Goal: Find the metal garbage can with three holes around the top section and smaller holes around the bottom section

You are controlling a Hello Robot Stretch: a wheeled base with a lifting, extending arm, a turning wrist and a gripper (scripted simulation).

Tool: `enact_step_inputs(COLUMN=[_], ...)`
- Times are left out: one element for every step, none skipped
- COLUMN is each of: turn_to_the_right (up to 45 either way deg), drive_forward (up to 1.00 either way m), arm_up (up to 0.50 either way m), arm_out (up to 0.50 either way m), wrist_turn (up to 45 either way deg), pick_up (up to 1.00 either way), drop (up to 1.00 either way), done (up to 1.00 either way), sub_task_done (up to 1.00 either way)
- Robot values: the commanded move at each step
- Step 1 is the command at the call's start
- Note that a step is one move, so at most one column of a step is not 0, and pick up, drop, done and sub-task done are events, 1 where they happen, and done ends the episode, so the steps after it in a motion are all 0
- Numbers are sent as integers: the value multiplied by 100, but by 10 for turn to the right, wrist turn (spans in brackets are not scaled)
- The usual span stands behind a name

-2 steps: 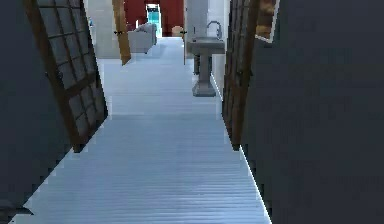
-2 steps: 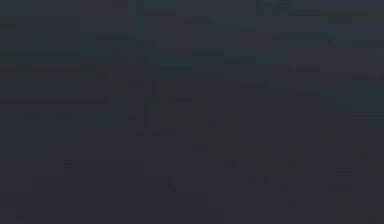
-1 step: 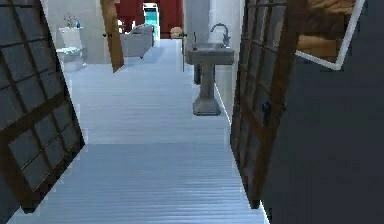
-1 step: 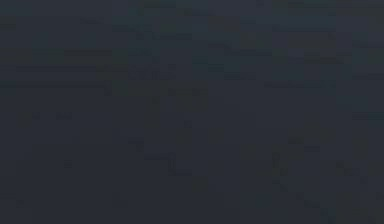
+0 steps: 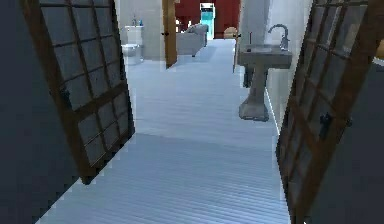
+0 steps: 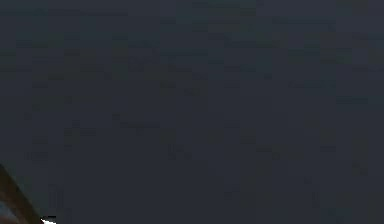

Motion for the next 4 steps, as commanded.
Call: enact_step_inputs(turn_to_the_right=[0, 0, 0, 270], drive_forward=[100, 100, 60, 0], arm_up=[0, 0, 0, 0], arm_out=[0, 0, 0, 0], wrist_turn=[0, 0, 0, 0], pick_up=[0, 0, 0, 0], drop=[0, 0, 0, 0], done=[0, 0, 0, 0], sub_task_done=[0, 0, 0, 0])
